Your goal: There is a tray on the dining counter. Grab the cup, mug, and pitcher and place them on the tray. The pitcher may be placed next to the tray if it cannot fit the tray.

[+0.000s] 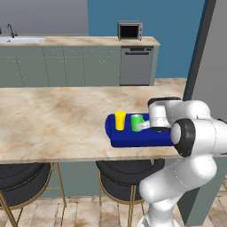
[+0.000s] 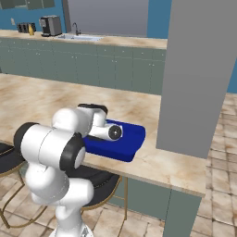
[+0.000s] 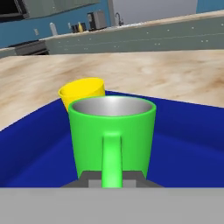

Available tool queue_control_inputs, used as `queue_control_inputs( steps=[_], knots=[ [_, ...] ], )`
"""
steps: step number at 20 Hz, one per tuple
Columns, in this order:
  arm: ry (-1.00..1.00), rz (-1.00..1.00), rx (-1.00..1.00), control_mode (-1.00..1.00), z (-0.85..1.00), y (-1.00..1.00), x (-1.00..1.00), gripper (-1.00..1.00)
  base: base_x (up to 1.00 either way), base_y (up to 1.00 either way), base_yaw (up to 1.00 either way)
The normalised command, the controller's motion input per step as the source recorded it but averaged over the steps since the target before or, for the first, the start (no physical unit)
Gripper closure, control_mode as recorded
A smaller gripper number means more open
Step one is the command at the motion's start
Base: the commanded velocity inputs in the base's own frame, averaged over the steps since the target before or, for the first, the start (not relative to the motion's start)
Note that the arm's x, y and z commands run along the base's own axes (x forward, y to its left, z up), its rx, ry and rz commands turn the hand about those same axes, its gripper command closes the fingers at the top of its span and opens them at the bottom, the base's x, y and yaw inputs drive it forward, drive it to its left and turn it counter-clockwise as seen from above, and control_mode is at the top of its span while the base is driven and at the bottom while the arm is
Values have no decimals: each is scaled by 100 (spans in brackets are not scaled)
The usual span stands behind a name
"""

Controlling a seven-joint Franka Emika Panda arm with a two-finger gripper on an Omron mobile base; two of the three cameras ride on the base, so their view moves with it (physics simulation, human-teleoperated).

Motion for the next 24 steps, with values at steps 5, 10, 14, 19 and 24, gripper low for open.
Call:
queue_control_inputs(
  steps=[5,10,14,19,24],
  knots=[
    [-9,0,0,-100,-11,0,6,100,0,0,0],
    [-3,0,0,-100,-8,0,10,100,0,0,0],
    [0,0,0,-100,0,0,2,100,0,0,0],
    [0,0,0,-100,-1,0,5,100,0,0,0],
    [-2,0,0,-100,-5,0,12,100,0,0,0]
  ],
)
